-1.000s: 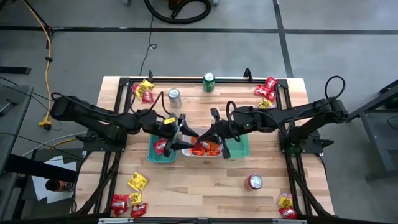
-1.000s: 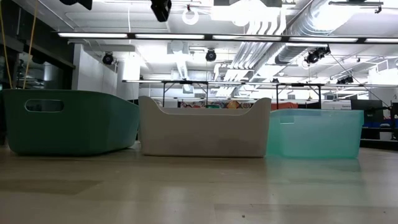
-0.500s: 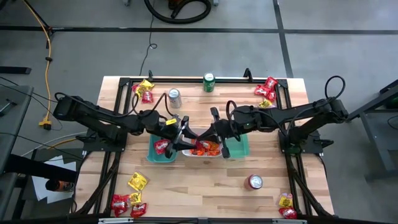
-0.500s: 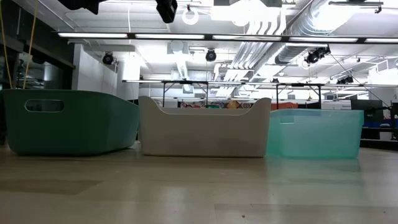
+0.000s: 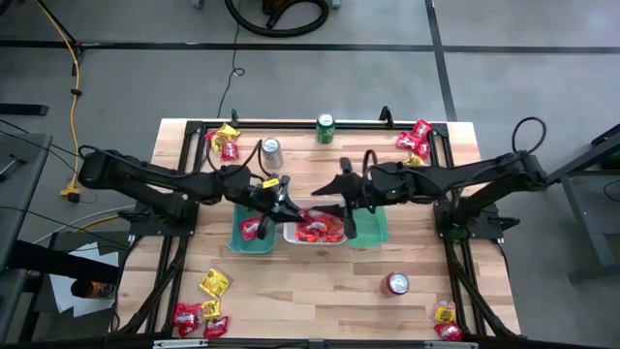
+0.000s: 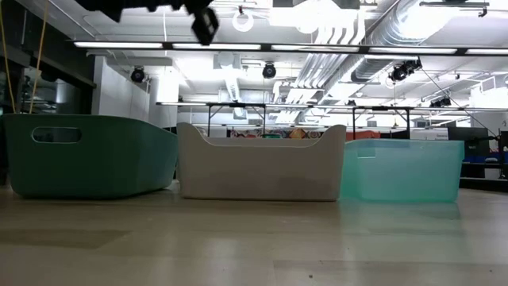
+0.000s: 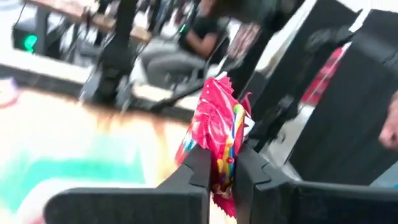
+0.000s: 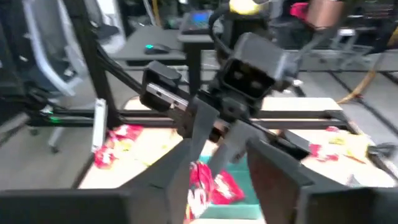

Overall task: Sort candy
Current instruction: Put the red candy into the green bin

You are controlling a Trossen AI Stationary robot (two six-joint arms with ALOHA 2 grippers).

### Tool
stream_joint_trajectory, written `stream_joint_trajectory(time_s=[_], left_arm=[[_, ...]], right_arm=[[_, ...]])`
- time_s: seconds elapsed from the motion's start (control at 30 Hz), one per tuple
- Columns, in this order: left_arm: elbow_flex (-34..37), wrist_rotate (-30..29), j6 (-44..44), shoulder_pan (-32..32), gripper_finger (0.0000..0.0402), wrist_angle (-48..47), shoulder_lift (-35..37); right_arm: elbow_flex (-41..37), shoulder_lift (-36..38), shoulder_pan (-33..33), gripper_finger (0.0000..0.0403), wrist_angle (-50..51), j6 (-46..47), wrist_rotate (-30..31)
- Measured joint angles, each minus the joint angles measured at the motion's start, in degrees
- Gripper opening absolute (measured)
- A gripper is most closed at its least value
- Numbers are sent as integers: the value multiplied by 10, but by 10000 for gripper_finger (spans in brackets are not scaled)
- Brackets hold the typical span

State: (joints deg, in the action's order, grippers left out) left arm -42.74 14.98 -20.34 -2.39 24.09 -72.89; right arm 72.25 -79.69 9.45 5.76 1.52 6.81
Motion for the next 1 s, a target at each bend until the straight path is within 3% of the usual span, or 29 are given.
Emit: stream_joint_trajectory(time_s=[0.17, 0.37, 0.53, 0.7, 1.0], left_arm=[[0, -15, 25, 26, 6, -213, 97], [2, -129, 28, 19, 4, -442, 218], [57, -173, -32, -19, 3, -471, 287], [128, -187, -93, -55, 9, -478, 308], [137, -189, -141, -64, 94, -559, 283]], right_arm=[[0, 47, -2, 219, 80, 4, 44], [0, 74, -2, 227, 175, 97, 68], [0, 73, 0, 227, 235, 137, 67], [0, 73, 0, 227, 271, 165, 67], [0, 74, 0, 227, 288, 182, 67]])
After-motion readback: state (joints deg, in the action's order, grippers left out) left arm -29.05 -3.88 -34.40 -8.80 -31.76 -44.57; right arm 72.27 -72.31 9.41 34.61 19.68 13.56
